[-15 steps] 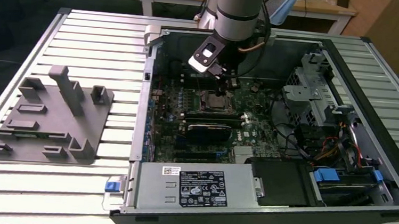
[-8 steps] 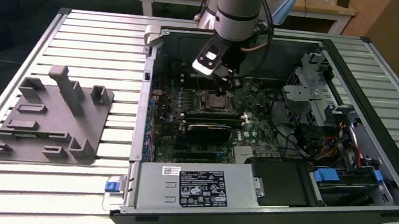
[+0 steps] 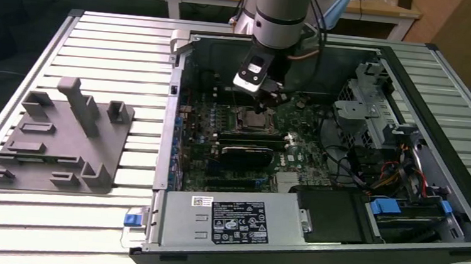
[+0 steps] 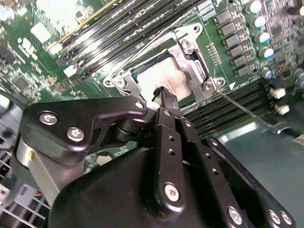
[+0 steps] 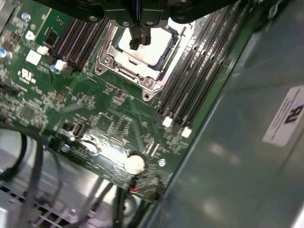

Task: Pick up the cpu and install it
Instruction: 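Close the cpu cover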

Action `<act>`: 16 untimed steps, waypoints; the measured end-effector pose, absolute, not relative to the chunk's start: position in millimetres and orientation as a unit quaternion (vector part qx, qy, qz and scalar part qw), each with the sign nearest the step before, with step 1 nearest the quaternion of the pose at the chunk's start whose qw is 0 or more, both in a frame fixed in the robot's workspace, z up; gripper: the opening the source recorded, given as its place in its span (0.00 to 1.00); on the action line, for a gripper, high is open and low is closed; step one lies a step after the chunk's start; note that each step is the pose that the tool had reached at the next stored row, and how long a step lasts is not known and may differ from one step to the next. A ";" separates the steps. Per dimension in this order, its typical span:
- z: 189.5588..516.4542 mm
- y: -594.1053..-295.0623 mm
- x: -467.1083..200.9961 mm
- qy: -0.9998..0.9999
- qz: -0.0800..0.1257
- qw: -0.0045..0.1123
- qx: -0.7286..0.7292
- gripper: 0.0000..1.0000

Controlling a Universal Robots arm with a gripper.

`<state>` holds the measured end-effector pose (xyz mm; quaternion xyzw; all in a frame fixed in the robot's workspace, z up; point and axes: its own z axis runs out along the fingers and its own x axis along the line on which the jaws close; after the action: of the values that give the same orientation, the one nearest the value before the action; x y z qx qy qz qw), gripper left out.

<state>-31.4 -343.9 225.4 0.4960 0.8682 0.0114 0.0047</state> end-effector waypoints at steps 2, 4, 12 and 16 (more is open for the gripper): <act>225.4 -343.9 -31.4 0.877 0.011 0.004 0.480 0.11; 225.3 -343.9 -31.4 0.885 0.012 0.004 0.464 0.11; 225.0 -343.9 -31.4 0.917 0.012 0.003 0.399 0.11; 225.0 -343.9 -31.4 0.931 0.012 0.003 0.365 0.11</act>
<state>-31.4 -343.9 225.0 0.3654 0.9308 0.0120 0.0030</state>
